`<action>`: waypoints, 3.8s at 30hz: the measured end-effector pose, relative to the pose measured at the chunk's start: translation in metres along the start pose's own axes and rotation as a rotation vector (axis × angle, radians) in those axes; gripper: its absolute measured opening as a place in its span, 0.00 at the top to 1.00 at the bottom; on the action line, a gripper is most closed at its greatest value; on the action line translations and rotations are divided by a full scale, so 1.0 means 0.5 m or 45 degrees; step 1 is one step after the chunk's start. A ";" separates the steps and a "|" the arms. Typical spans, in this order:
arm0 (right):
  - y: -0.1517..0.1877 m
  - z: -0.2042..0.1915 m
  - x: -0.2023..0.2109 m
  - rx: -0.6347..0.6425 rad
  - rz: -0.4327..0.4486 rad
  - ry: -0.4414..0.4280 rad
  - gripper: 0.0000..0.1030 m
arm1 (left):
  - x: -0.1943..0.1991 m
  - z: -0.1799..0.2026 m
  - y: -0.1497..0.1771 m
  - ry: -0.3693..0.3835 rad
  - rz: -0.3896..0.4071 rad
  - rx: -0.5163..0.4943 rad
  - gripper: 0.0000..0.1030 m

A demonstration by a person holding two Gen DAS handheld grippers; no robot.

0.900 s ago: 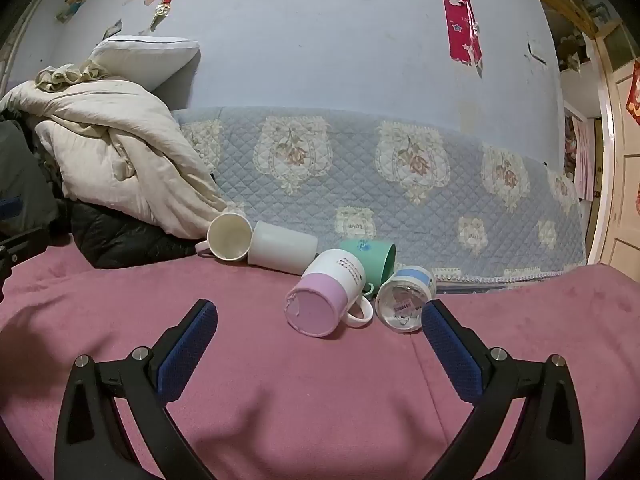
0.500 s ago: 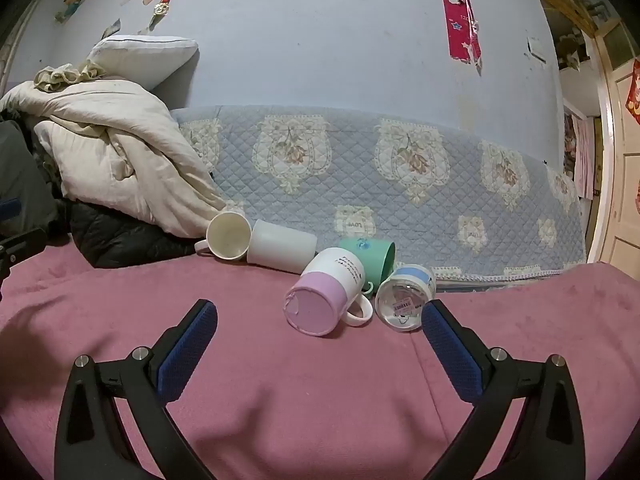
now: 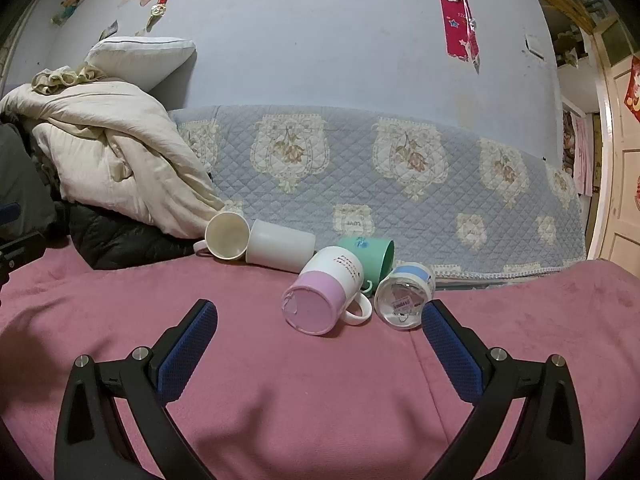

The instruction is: Flip cup upright

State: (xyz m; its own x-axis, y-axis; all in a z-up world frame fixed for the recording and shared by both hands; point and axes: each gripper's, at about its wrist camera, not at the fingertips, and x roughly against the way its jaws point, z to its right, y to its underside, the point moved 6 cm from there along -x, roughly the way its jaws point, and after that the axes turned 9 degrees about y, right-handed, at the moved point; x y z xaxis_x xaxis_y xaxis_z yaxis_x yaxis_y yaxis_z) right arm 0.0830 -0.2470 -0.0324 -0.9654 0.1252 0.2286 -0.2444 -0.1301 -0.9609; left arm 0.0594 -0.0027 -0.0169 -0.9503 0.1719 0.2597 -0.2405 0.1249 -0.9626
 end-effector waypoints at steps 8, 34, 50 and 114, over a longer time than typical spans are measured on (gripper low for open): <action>-0.002 0.000 -0.009 -0.010 -0.022 0.000 0.00 | 0.000 -0.003 -0.002 0.002 -0.005 -0.001 0.00; 0.000 -0.001 -0.014 -0.013 -0.032 0.000 0.00 | 0.000 -0.002 -0.001 0.000 -0.002 -0.005 0.00; 0.009 0.002 -0.021 -0.029 -0.043 -0.005 0.00 | 0.000 0.000 -0.001 -0.003 -0.001 -0.010 0.00; -0.010 0.027 0.001 -0.071 -0.061 0.006 0.00 | 0.021 -0.022 -0.003 -0.030 0.054 0.046 0.00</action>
State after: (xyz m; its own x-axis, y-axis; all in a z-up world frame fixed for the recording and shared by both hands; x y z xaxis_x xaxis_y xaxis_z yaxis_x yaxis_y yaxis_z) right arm 0.0826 -0.2596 -0.0252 -0.9522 0.1349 0.2742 -0.2851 -0.0689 -0.9560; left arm 0.0522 0.0098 -0.0119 -0.9640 0.1535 0.2172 -0.2065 0.0822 -0.9750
